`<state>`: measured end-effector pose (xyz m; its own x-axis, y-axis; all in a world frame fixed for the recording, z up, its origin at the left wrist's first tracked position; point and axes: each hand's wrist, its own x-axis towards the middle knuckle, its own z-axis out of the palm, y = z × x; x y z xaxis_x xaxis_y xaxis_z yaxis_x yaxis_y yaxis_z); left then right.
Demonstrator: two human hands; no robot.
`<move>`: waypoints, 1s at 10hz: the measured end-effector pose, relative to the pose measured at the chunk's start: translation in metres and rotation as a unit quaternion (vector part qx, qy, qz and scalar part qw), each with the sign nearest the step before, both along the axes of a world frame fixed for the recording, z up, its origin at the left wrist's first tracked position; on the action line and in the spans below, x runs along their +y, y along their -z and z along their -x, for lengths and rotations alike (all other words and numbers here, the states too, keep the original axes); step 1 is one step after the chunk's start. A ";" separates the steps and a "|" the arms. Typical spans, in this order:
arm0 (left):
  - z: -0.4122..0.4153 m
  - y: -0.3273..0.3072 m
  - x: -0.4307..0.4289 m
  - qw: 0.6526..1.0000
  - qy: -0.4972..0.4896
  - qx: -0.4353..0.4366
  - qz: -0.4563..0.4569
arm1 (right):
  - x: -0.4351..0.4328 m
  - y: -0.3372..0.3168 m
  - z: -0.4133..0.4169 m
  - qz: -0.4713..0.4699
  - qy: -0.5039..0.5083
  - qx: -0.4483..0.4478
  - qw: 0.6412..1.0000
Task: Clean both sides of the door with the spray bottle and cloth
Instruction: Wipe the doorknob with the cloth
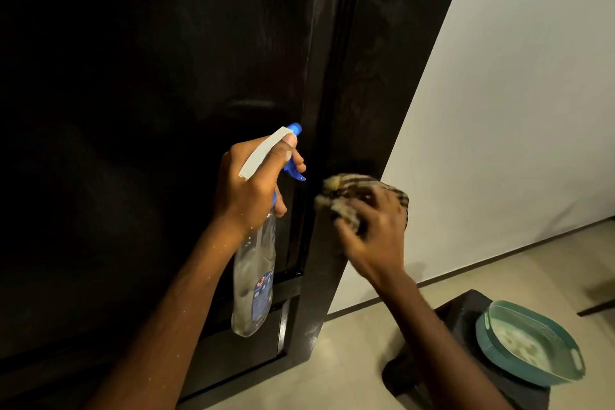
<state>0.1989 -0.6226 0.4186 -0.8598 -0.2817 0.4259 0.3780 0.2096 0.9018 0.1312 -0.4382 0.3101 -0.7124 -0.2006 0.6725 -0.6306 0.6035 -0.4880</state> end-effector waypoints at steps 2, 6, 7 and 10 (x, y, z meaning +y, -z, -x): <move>-0.001 0.000 -0.003 1.000 0.003 0.000 0.014 | 0.006 0.026 0.035 -0.165 0.066 0.268 0.947; 0.001 0.001 -0.002 1.000 0.000 0.003 0.003 | 0.008 -0.016 0.011 0.677 -0.041 -0.449 0.582; 0.000 0.002 -0.001 1.000 -0.003 0.000 0.006 | -0.001 -0.013 -0.014 0.505 0.027 -0.170 0.846; 0.001 0.001 -0.003 1.000 -0.001 -0.002 0.016 | -0.011 0.051 0.032 0.016 0.088 0.220 0.971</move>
